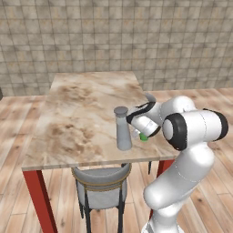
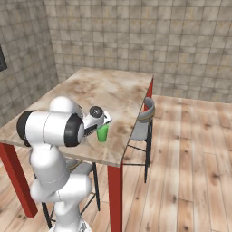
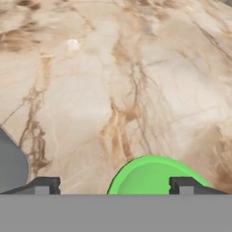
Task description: Place the pitcher and cup on the dining counter for serving.
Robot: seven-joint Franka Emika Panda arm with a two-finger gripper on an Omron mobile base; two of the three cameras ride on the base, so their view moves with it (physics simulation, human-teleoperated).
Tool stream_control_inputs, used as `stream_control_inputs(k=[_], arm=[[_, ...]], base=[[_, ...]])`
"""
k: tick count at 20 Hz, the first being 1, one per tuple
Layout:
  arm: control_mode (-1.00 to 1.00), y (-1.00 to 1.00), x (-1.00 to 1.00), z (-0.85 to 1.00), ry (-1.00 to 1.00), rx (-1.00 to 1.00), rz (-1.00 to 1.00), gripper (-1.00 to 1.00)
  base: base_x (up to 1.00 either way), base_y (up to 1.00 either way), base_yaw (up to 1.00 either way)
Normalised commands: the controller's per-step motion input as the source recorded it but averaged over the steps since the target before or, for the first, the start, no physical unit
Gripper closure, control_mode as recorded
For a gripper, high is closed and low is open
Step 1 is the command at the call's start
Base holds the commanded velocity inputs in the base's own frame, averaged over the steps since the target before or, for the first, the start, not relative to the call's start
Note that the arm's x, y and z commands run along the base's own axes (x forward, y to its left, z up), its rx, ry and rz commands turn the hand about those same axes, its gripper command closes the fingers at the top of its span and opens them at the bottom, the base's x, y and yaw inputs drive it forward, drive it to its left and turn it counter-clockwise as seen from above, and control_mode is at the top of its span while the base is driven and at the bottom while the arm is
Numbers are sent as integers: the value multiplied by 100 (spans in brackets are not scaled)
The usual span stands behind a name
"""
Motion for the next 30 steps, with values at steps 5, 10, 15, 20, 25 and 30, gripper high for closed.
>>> stream_control_inputs(k=[5,10,15,20,25,30], arm=[[-100,0,-18,0,0,0,0,-100],[-100,0,-27,1,0,0,0,-100],[-100,0,-23,18,0,0,0,-100],[-100,-1,-3,40,0,0,0,-100],[-100,0,-8,43,0,0,0,-100],[-100,0,-48,43,-1,0,0,-100]], base=[[0,0,0],[0,0,0],[0,0,0],[0,0,0],[0,0,0],[0,0,0]])
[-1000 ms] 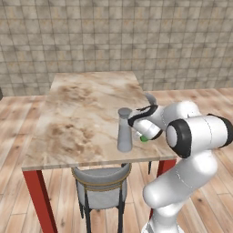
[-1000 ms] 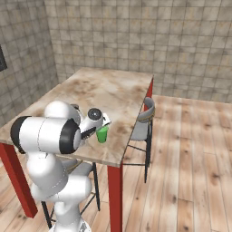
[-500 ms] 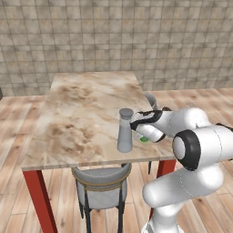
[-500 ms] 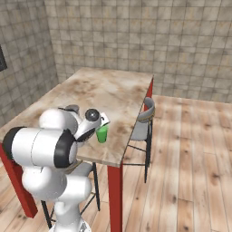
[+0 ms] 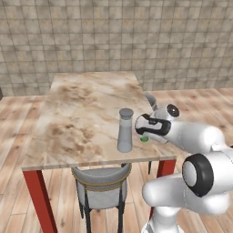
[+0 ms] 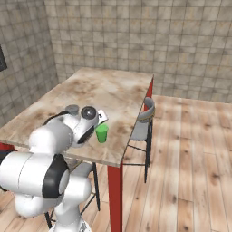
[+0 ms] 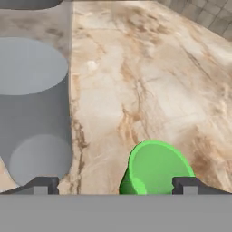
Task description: Place the pitcher and cup on the dining counter for serving.
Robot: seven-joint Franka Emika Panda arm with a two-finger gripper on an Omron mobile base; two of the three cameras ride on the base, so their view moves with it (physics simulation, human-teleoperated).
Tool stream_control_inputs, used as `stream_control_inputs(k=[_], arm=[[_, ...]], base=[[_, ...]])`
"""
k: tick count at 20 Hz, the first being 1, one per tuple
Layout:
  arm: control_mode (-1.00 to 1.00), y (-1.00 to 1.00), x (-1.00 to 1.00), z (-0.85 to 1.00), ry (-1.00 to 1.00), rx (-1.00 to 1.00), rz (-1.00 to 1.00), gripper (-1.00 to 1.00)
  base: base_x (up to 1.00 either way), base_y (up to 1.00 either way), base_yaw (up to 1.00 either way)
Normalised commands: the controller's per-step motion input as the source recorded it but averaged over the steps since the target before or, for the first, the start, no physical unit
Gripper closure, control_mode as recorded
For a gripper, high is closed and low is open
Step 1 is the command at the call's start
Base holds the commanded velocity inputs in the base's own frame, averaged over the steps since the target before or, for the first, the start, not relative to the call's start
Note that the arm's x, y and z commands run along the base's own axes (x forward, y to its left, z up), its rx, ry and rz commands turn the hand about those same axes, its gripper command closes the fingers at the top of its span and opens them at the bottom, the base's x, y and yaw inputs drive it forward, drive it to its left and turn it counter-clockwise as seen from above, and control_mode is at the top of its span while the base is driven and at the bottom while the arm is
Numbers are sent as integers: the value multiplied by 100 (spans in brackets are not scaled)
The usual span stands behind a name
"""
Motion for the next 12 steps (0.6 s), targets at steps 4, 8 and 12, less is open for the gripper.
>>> stream_control_inputs(k=[4,8,12], arm=[[-100,0,-72,50,-7,0,0,-100],[-100,-1,-75,64,-12,0,0,-100],[-100,-3,-56,92,-17,0,0,-100]], base=[[0,0,0],[0,0,0],[0,0,0]])
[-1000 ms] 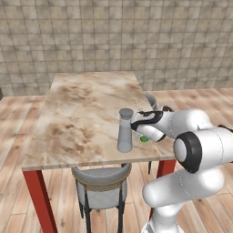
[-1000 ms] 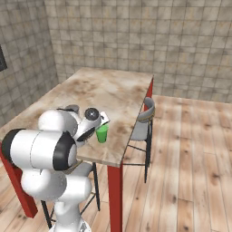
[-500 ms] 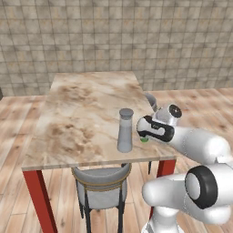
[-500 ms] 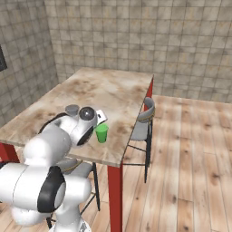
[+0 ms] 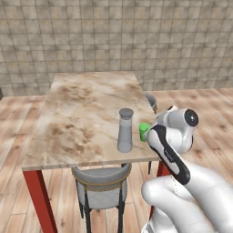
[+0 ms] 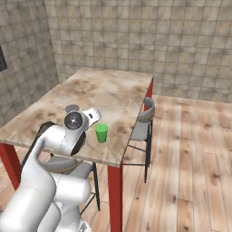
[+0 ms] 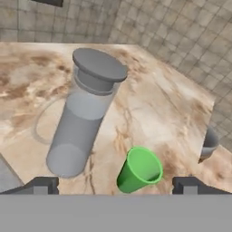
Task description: Place the pitcher and cup on the dining counter for serving.
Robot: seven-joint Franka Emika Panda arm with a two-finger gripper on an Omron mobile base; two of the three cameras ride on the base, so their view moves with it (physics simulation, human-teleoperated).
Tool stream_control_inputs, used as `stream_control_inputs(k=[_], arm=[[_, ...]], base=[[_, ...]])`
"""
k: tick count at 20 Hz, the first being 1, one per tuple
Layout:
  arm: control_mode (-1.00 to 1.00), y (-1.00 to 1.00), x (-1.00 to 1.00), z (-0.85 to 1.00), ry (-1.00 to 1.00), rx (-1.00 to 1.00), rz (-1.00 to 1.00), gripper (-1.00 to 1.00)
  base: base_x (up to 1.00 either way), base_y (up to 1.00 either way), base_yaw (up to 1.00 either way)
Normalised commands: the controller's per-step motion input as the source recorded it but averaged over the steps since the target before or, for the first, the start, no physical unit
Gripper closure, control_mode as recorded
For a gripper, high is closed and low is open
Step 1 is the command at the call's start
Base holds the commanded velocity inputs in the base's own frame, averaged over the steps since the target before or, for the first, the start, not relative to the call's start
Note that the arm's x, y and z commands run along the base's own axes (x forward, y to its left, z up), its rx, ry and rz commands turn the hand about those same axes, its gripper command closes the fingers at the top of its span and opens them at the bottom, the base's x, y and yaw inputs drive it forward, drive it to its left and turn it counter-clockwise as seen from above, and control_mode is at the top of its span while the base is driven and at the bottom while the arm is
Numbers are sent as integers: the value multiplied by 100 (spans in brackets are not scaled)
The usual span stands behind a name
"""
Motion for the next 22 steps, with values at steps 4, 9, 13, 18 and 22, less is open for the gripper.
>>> stream_control_inputs(k=[4,9,13,18,22], arm=[[-100,-9,-38,100,-18,0,0,-100],[-100,-18,-32,97,-16,0,0,-100],[-100,-32,-30,59,-12,0,1,-100],[-100,-58,-29,8,-1,0,7,-100],[-100,-77,-37,0,0,0,8,-100]], base=[[0,0,0],[0,0,0],[0,0,0],[0,0,0],[0,0,0]])
